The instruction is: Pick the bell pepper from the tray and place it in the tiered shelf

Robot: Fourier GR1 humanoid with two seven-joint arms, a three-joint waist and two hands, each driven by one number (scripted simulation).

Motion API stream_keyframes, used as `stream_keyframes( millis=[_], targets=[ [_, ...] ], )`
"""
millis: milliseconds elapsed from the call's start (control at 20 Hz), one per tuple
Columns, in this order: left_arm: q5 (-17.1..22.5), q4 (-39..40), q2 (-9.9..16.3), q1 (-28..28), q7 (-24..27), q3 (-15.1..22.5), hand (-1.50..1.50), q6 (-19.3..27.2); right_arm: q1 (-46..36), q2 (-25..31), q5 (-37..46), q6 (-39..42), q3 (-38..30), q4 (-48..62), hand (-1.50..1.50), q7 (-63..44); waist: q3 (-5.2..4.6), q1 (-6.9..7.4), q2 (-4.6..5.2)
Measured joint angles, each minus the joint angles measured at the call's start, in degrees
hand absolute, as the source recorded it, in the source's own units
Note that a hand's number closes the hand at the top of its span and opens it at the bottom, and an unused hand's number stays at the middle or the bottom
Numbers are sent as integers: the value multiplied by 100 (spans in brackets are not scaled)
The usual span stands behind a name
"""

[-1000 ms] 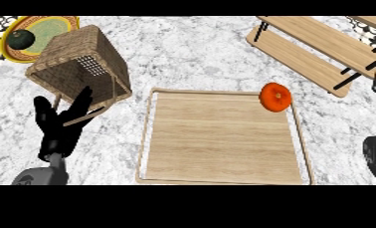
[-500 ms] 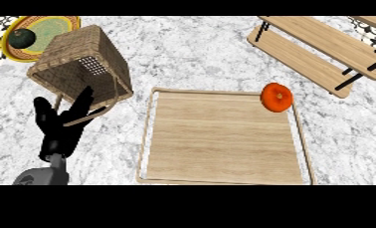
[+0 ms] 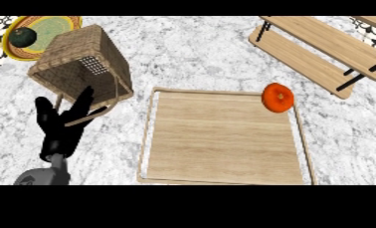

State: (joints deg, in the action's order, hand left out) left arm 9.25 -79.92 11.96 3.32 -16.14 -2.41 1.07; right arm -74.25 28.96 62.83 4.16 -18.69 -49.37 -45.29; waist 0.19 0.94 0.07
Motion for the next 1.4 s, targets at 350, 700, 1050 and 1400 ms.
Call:
stream_keyframes(
  millis=[350,700,1050,1400],
  targets=[
    [-2,63,5,53,-24,-53,0,-59,-113,186,-85,-423,-41,621,150,523,4,15,3],
    [-66,-85,-49,-63,-11,-30,0,-41,-123,254,-129,-608,10,1042,150,856,-3,6,0],
    [-189,-43,-100,-45,10,-9,0,27,-219,233,-270,-1249,-252,1035,-150,601,13,8,-4],
    [-99,21,-85,-28,73,-104,0,-82,-215,161,-810,-2139,-793,878,-150,719,13,0,-8]
  ],
)
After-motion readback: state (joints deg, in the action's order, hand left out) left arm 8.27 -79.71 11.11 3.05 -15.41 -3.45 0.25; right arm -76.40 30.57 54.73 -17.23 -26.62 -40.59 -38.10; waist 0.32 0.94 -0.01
